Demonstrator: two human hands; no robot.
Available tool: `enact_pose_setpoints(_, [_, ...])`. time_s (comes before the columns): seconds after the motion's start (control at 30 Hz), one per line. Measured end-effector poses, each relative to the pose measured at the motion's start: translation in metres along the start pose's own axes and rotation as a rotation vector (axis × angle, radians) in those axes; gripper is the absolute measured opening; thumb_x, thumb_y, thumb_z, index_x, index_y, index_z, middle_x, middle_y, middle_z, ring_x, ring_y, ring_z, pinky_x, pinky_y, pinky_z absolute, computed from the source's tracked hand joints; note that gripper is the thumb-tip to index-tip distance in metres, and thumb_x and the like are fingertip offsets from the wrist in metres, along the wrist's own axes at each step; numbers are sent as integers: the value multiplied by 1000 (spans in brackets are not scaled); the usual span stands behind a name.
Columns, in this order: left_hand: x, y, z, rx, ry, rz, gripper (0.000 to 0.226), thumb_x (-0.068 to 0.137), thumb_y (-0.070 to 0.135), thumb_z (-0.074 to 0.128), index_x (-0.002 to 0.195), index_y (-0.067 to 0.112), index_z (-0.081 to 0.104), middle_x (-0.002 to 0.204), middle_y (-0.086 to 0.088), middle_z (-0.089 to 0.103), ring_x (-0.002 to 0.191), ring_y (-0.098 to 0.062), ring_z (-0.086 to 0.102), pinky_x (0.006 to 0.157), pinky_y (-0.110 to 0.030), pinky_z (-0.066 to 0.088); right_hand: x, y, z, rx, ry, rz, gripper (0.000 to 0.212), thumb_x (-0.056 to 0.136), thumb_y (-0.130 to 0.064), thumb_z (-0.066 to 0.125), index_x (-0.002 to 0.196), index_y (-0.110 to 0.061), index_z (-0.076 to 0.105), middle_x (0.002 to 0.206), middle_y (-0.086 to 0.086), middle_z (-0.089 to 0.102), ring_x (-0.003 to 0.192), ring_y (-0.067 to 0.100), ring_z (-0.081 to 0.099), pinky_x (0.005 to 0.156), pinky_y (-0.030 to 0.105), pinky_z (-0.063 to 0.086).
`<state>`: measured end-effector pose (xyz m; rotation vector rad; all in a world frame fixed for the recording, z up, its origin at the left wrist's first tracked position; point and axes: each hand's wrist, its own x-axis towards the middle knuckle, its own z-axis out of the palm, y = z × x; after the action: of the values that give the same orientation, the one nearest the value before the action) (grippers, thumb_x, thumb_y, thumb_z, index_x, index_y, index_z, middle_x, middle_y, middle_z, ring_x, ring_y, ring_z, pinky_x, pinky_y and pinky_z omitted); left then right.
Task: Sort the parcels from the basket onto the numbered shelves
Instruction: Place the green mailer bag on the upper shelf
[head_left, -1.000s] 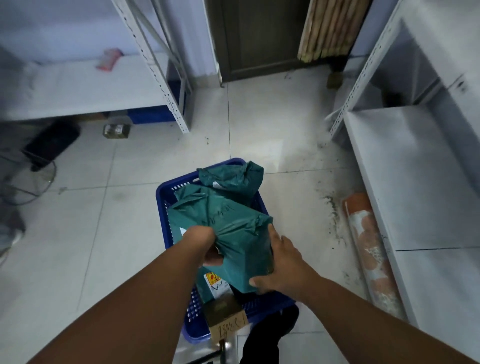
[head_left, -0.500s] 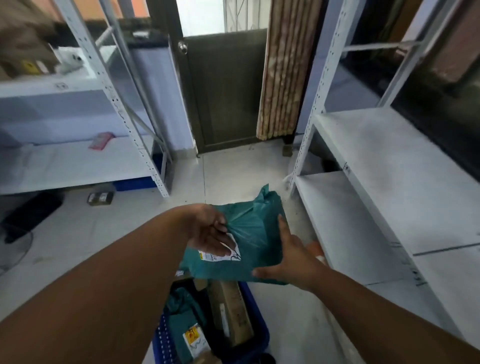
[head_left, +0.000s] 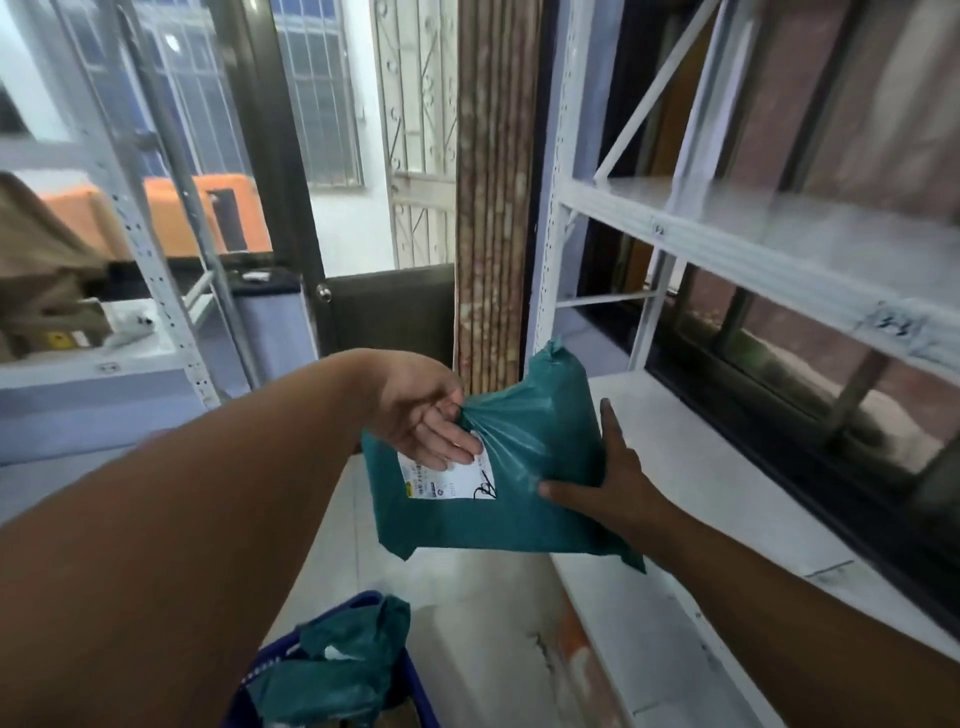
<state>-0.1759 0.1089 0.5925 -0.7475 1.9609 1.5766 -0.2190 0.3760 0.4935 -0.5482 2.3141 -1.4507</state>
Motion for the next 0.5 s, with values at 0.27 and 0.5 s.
enact_pose_setpoints(0.27, [-86, 118, 19, 111, 82, 447, 20, 105, 27, 62, 98, 8, 63, 100, -13, 80, 97, -32, 76, 93, -47, 61, -26, -102, -103, 154, 226, -200, 131, 47, -63, 96, 139, -80, 4, 160, -12, 29, 138, 28, 46, 104, 57, 50])
enact_pose_setpoints(0.5, [-138, 167, -2, 142, 387, 828, 34, 78, 33, 85, 97, 15, 65, 101, -9, 68, 87, -21, 60, 71, -31, 48, -65, -184, -195, 95, 328, -322, 104, 60, -61, 91, 130, -82, 17, 143, -7, 50, 121, 21, 62, 100, 44, 55])
